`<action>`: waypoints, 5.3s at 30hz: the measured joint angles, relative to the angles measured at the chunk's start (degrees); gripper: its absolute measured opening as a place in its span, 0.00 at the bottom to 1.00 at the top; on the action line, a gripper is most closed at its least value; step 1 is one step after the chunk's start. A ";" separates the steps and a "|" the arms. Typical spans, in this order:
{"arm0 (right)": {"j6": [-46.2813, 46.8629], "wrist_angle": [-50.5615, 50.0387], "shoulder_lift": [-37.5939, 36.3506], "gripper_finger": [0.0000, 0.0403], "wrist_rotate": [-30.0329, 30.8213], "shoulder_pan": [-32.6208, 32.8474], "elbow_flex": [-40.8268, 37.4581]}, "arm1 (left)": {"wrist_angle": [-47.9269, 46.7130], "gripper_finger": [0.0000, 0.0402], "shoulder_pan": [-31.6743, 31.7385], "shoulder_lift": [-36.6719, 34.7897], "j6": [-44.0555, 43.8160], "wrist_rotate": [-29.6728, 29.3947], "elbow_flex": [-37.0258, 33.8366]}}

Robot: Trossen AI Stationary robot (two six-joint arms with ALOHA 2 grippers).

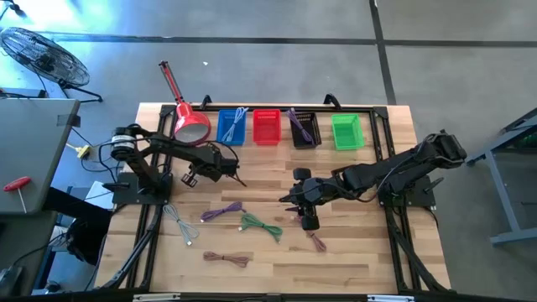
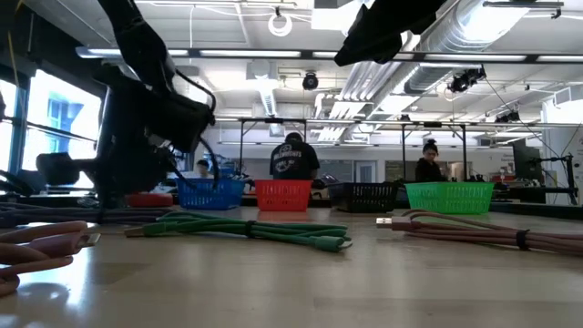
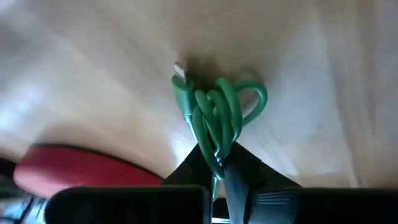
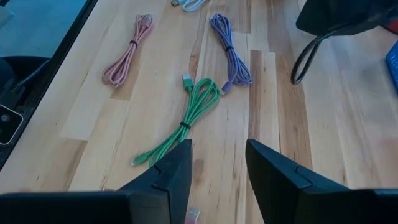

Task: Pick & Place USB Port
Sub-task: Put the left green charger cable into the green bin

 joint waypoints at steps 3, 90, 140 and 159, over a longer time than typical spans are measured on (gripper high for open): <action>-0.06 0.00 0.00 0.35 0.00 0.00 0.00 | -4.52 0.01 -0.57 0.47 -5.73 -3.05 2.79; -14.11 24.29 0.00 0.35 19.00 3.00 0.00 | 14.93 0.00 -23.86 -12.41 -21.77 22.47 47.30; -7.98 6.75 -0.07 0.02 36.89 2.99 -0.02 | 16.05 0.39 -24.34 -12.41 -31.30 16.12 45.49; 23.88 -38.34 -28.38 0.02 50.75 -4.79 -0.01 | -5.10 0.40 -24.25 -23.85 -32.66 7.10 48.29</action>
